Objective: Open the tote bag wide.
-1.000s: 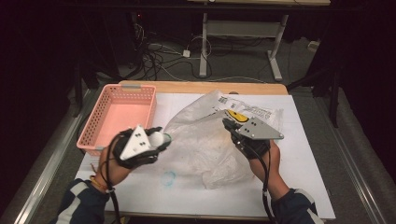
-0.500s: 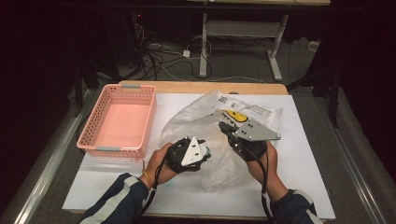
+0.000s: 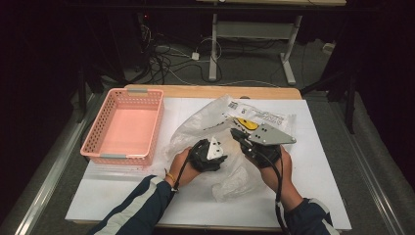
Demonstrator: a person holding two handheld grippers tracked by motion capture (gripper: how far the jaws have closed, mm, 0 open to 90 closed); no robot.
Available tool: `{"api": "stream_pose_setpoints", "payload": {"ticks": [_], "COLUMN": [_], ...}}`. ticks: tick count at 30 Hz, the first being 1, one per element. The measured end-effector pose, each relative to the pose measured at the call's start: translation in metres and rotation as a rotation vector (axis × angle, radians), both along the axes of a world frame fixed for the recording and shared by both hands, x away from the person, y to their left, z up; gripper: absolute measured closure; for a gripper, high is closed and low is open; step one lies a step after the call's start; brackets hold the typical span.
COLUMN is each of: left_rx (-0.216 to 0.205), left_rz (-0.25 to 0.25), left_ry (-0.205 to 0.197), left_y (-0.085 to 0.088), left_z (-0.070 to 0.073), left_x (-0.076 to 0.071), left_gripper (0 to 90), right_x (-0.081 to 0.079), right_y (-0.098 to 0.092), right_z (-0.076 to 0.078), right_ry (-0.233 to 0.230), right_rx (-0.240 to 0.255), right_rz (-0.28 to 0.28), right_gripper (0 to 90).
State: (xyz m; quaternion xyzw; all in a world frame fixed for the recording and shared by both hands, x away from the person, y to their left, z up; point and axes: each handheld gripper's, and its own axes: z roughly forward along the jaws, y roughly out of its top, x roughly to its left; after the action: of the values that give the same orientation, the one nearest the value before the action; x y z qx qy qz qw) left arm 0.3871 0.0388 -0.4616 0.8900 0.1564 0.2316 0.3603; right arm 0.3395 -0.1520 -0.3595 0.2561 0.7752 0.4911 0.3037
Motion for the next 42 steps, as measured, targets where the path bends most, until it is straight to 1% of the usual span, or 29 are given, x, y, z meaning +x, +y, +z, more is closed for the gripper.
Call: {"api": "stream_pose_setpoints", "payload": {"ticks": [1, 2, 3, 4, 5, 7, 8, 9, 10, 11, 13, 15, 16, 19, 20, 21, 22, 23, 25, 27, 28, 32, 34, 35, 36, 38, 40, 41, 42], "left_rx": [-0.022, -0.022, -0.048, -0.048, -0.041, -0.011, -0.011, -0.004, 0.006, 0.006, -0.002, -0.008, -0.047, -0.088, -0.088, -0.117, -0.134, -0.134, -0.140, -0.128, -0.128, -0.050, 0.000, 0.024, 0.024, 0.064, 0.063, 0.063, 0.061], "left_rz": [0.038, 0.038, 0.058, 0.058, 0.053, 0.006, 0.006, -0.005, -0.024, -0.024, -0.049, -0.051, -0.054, -0.008, -0.008, 0.052, 0.072, 0.072, 0.132, 0.178, 0.178, 0.212, 0.230, 0.240, 0.240, 0.246, 0.239, 0.239, 0.235], "left_ry": [-0.014, -0.014, -0.008, -0.008, -0.028, -0.064, -0.064, -0.081, -0.106, -0.106, -0.116, -0.127, -0.138, -0.204, -0.204, -0.235, -0.231, -0.231, -0.236, -0.164, -0.164, -0.065, -0.014, -0.007, -0.007, 0.009, 0.026, 0.026, 0.031], "left_y": [0.002, 0.002, 0.004, 0.004, 0.005, 0.011, 0.011, 0.014, 0.021, 0.021, 0.038, 0.044, 0.059, 0.079, 0.079, 0.092, 0.099, 0.099, 0.109, 0.116, 0.116, 0.111, 0.104, 0.102, 0.102, 0.098, 0.097, 0.097, 0.097], "left_z": [0.002, 0.002, 0.004, 0.004, 0.005, 0.009, 0.009, 0.011, 0.016, 0.016, 0.028, 0.031, 0.039, 0.051, 0.051, 0.057, 0.060, 0.060, 0.061, 0.056, 0.056, 0.042, 0.035, 0.033, 0.033, 0.028, 0.024, 0.024, 0.023], "left_x": [-0.004, -0.004, -0.011, -0.011, -0.014, -0.031, -0.031, -0.038, -0.051, -0.051, -0.068, -0.073, -0.083, -0.093, -0.093, -0.094, -0.093, -0.093, -0.086, -0.071, -0.071, -0.053, -0.045, -0.043, -0.043, -0.040, -0.037, -0.037, -0.037], "left_gripper": [36.0, 35.9, 35.6, 32.8, 31.5, 31.5, 31.5, 31.5, 31.5, 31.5, 31.5, 31.5, 31.5, 30.7, 26.0, 23.0, 23.0, 22.9, 22.9, 19.1, 18.6, 19.8, 25.0, 29.4, 39.2, 43.6, 54.4, 55.7, 63.2], "right_x": [0.001, 0.001, 0.002, 0.002, 0.002, 0.001, 0.001, 0.001, 0.001, 0.001, 0.000, 0.000, 0.000, -0.001, -0.001, -0.002, -0.002, -0.002, -0.003, -0.003, -0.004, -0.004, -0.005, -0.004, -0.005, -0.006, -0.007, -0.007, -0.007], "right_y": [0.000, 0.000, 0.000, -0.001, -0.001, -0.001, -0.002, -0.002, -0.003, -0.003, -0.003, -0.003, -0.003, -0.003, -0.003, -0.004, -0.004, -0.005, -0.007, -0.009, -0.010, -0.014, -0.017, -0.019, -0.020, -0.024, -0.026, -0.027, -0.028], "right_z": [-0.001, -0.001, -0.002, -0.002, -0.003, -0.004, -0.004, -0.004, -0.004, -0.004, -0.005, -0.005, -0.006, -0.007, -0.008, -0.008, -0.008, -0.009, -0.009, -0.010, -0.010, -0.009, -0.010, -0.010, -0.010, -0.011, -0.012, -0.012, -0.013], "right_ry": [0.002, 0.003, 0.004, 0.005, 0.008, 0.008, 0.008, 0.009, 0.011, 0.012, 0.013, 0.016, 0.018, 0.023, 0.026, 0.028, 0.029, 0.030, 0.035, 0.037, 0.040, 0.048, 0.052, 0.054, 0.061, 0.063, 0.064, 0.065, 0.068], "right_rx": [0.000, -0.003, -0.006, -0.010, -0.012, -0.017, -0.022, -0.022, -0.021, -0.023, -0.029, -0.034, -0.036, -0.044, -0.045, -0.048, -0.050, -0.053, -0.056, -0.059, -0.060, -0.059, -0.063, -0.061, -0.060, -0.062, -0.067, -0.070, -0.073], "right_rz": [0.000, -0.001, -0.003, -0.003, -0.004, -0.004, -0.003, -0.005, -0.005, -0.006, -0.006, -0.005, -0.004, -0.001, 0.000, -0.001, 0.001, 0.002, 0.001, 0.003, 0.002, 0.006, 0.003, 0.006, 0.007, 0.009, 0.008, 0.006, 0.001], "right_gripper": [90.0, 90.0, 90.0, 90.0, 90.0, 90.0, 90.0, 90.0, 90.0, 90.0, 90.0, 90.0, 90.0, 90.0, 90.0, 90.0, 90.0, 90.0, 90.0, 90.0, 90.0, 90.0, 90.0, 90.0, 90.0, 90.0, 90.0, 90.0, 90.0]}}
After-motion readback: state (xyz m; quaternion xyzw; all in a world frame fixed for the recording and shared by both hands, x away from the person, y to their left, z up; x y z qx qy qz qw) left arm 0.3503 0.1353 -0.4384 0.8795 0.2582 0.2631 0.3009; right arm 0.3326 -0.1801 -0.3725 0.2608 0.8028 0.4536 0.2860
